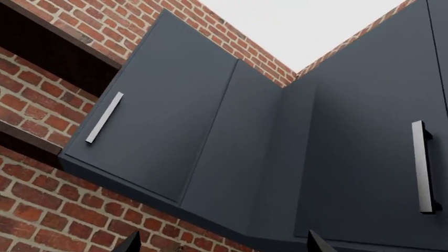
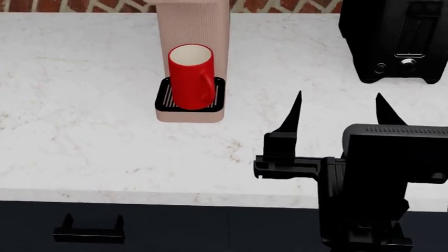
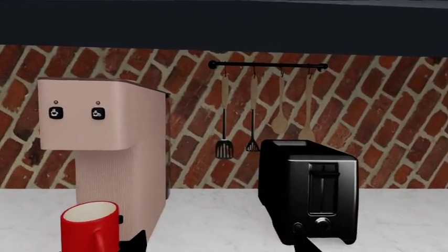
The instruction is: Pick the mug from under the coffee machine dispenser and place it on the counter.
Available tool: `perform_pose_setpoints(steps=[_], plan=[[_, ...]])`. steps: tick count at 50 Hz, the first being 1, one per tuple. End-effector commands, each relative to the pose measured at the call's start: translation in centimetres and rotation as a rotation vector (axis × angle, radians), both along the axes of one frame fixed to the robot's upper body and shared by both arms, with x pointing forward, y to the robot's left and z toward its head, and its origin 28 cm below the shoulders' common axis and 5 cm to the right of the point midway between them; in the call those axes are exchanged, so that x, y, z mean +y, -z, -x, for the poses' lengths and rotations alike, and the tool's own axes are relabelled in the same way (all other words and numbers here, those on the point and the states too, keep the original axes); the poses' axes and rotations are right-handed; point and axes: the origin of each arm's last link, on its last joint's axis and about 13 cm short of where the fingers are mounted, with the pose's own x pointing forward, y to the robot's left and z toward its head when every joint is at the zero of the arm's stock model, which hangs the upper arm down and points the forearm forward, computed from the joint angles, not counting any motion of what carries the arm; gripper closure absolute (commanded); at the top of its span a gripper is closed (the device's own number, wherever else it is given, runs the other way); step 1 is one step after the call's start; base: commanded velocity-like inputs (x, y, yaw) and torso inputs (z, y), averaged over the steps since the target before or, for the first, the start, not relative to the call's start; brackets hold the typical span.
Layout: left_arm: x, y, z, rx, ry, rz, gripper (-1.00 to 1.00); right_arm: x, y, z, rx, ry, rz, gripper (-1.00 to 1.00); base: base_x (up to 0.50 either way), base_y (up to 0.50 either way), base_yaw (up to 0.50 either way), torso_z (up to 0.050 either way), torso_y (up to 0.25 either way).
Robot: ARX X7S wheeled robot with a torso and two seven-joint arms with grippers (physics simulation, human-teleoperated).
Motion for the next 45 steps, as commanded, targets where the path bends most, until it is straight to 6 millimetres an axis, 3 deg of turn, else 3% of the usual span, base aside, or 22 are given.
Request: perform_pose_setpoints(steps=[1,22,26,35,40,45], plan=[[0.0,-0.1,0.1,0.001,-0.009,-0.012,-1.0,-0.1,0.1,0.0,-0.001,-0.018,-0.001,-1.0,0.49,0.0,0.0,0.0,0.0],[-0.1,-0.1,0.0,0.008,-0.006,-0.014,-1.0,-0.2,0.4,0.2,0.015,-0.007,-0.003,-1.0,0.43,0.0,0.0,0.0,0.0],[-0.1,-0.1,-0.1,0.014,-0.002,-0.017,-1.0,0.1,0.3,1.3,0.076,-0.117,0.095,-1.0,0.17,0.0,0.0,0.0,0.004],[-0.2,-0.3,-0.2,0.02,0.004,-0.022,-1.0,-0.4,-2.3,3.5,0.273,-0.327,0.148,-1.0,0.0,0.0,0.0,0.0,0.0],[-0.2,-0.2,-0.1,0.02,0.005,-0.024,-1.0,-0.8,-3.2,3.7,0.329,-0.379,0.203,-1.0,0.0,0.0,0.0,0.0,0.0],[-0.1,-0.2,-0.1,0.021,0.004,-0.025,-1.0,-1.4,-5.6,3.6,0.399,-0.441,0.196,-1.0,0.0,0.0,0.0,0.0,0.0]])
